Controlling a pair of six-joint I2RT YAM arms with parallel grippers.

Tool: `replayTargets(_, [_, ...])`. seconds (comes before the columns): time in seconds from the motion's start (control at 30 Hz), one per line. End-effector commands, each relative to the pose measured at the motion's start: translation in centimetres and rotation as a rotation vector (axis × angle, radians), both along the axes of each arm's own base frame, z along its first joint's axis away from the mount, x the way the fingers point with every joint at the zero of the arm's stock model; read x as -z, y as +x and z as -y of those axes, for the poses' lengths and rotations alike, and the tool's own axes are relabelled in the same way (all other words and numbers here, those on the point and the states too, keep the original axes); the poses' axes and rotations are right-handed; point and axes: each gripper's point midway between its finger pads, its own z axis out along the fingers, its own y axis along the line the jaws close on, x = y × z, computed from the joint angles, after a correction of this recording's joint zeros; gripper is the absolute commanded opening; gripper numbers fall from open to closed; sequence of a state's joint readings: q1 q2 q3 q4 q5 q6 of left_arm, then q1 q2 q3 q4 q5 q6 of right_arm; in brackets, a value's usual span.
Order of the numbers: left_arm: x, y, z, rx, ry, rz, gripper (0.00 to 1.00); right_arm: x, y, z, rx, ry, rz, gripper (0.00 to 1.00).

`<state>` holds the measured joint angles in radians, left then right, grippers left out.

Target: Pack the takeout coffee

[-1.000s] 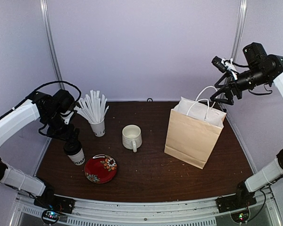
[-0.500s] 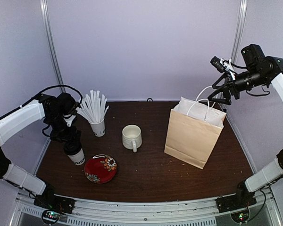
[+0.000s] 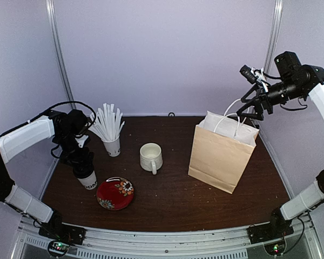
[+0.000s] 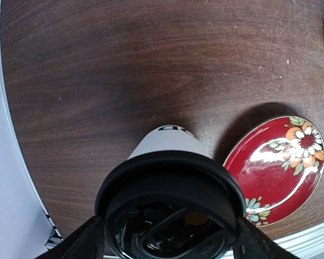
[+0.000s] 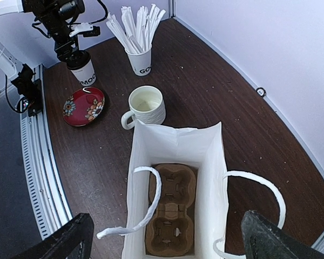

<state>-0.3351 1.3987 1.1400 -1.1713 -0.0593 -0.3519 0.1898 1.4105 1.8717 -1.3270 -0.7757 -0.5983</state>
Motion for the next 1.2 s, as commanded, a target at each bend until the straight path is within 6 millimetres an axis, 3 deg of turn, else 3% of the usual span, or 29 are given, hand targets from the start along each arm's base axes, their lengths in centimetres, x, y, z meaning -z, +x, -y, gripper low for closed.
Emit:
replayTargets(0.0, [0.4, 0.4, 0.3, 0.01, -0.021, -0.001, 0.83, 0.2, 0.1, -0.1, -0.009, 0.013, -0.007, 0.99])
replayTargets(0.17, [0.4, 0.3, 0.2, 0.012, -0.017, -0.007, 0.78, 0.5, 0.1, -0.2, -0.013, 0.012, -0.011, 0.99])
replayTargets(0.3, [-0.8, 0.3, 0.2, 0.004, -0.021, 0.01, 0.73, 0.4, 0.1, -0.2, -0.013, 0.012, -0.007, 0.98])
replayTargets(0.43, [-3.5, 0.5, 0.1, 0.006, -0.031, 0.058, 0.7, 0.3, 0.1, -0.2, -0.011, 0.013, -0.005, 0.98])
replayTargets(0.6, [-9.1, 1.4, 1.9, 0.061, -0.12, 0.203, 0.67, 0.0, 0.4, -0.1, 0.002, 0.013, 0.0, 0.98])
replayTargets(0.73, [-12.6, 1.3, 6.2, 0.183, -0.23, 0.267, 0.66, -0.7, 1.1, 0.2, 0.044, 0.015, 0.008, 0.99])
replayTargets(0.83, [-13.6, 0.7, 10.4, 0.308, -0.248, 0.274, 0.66, -1.0, 2.0, 0.7, 0.104, 0.005, 0.024, 0.99])
replayTargets(1.0, [-13.7, -1.4, 18.2, 0.539, -0.287, 0.239, 0.66, -0.8, 3.0, 1.9, 0.198, -0.026, 0.028, 1.0])
replayTargets(1.17, [-12.7, -3.9, 24.5, 0.757, -0.278, 0.207, 0.65, -1.1, 2.1, 2.0, 0.204, -0.019, 0.03, 0.99])
